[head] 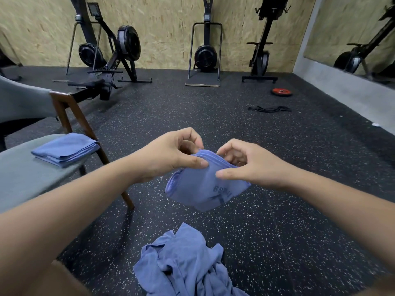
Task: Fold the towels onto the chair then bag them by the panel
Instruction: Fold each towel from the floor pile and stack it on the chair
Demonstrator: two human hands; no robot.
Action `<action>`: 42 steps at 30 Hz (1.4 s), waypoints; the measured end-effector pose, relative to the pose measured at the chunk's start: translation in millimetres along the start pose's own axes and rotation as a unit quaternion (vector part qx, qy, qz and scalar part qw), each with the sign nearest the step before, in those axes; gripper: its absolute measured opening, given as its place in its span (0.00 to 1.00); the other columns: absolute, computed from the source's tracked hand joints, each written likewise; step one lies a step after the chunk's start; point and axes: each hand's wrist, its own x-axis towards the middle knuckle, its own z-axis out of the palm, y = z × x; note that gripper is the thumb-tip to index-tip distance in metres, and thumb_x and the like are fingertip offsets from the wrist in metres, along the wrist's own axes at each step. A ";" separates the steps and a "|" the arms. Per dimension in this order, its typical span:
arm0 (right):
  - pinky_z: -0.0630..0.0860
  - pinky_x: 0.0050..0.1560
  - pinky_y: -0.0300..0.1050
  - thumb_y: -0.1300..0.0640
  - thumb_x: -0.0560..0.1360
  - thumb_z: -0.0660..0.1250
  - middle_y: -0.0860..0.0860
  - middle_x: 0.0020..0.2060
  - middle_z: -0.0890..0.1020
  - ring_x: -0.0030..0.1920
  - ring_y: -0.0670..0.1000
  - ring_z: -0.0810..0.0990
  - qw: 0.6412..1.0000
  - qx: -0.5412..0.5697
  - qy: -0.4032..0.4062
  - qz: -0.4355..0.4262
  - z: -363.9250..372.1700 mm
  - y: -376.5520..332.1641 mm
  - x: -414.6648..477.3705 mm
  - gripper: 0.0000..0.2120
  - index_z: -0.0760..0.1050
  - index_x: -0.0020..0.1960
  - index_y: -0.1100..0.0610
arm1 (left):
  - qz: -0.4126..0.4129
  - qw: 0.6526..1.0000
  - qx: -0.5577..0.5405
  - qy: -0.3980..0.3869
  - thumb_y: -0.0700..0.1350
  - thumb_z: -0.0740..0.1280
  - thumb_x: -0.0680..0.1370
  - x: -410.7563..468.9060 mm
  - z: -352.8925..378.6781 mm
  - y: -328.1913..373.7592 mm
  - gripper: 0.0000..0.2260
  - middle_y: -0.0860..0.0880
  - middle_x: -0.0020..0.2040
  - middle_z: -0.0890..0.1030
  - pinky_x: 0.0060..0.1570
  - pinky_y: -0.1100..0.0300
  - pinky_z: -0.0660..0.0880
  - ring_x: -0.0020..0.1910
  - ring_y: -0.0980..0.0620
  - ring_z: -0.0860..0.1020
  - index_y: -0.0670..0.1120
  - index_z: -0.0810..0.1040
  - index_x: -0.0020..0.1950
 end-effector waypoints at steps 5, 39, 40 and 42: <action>0.70 0.43 0.50 0.45 0.78 0.77 0.43 0.37 0.79 0.38 0.45 0.74 0.997 -0.073 0.001 -0.026 14.8 -3.4 4.2 0.13 0.78 0.49 0.53 | 0.030 0.999 -0.008 0.010 0.43 0.83 0.74 3.5 22.4 2.6 0.18 0.48 0.46 0.84 0.49 0.52 0.73 0.45 0.52 0.78 0.46 0.79 0.58; 0.80 0.55 0.52 0.62 0.77 0.77 0.52 0.50 0.88 0.48 0.49 0.86 0.998 0.045 0.041 0.030 -16.3 -6.1 -3.6 0.16 0.78 0.61 0.51 | 0.055 0.995 0.051 0.068 0.38 0.71 0.80 -2.8 -17.7 4.3 0.08 0.46 0.45 0.79 0.50 0.47 0.71 0.45 0.49 0.76 0.43 0.73 0.54; 0.80 0.56 0.52 0.61 0.76 0.78 0.52 0.50 0.89 0.48 0.51 0.87 0.998 0.039 0.022 0.034 -14.4 -6.7 -4.1 0.17 0.79 0.62 0.50 | 0.059 0.995 0.051 0.066 0.37 0.71 0.80 -2.4 -14.4 3.8 0.08 0.46 0.45 0.79 0.49 0.48 0.71 0.45 0.49 0.76 0.44 0.73 0.55; 0.81 0.56 0.51 0.55 0.76 0.80 0.50 0.50 0.89 0.50 0.52 0.88 0.999 0.019 -0.007 0.039 -10.1 -7.5 -4.5 0.17 0.80 0.62 0.49 | 0.059 0.995 0.052 0.053 0.37 0.70 0.81 -2.8 -8.2 3.5 0.10 0.48 0.45 0.79 0.47 0.50 0.71 0.44 0.50 0.75 0.47 0.72 0.57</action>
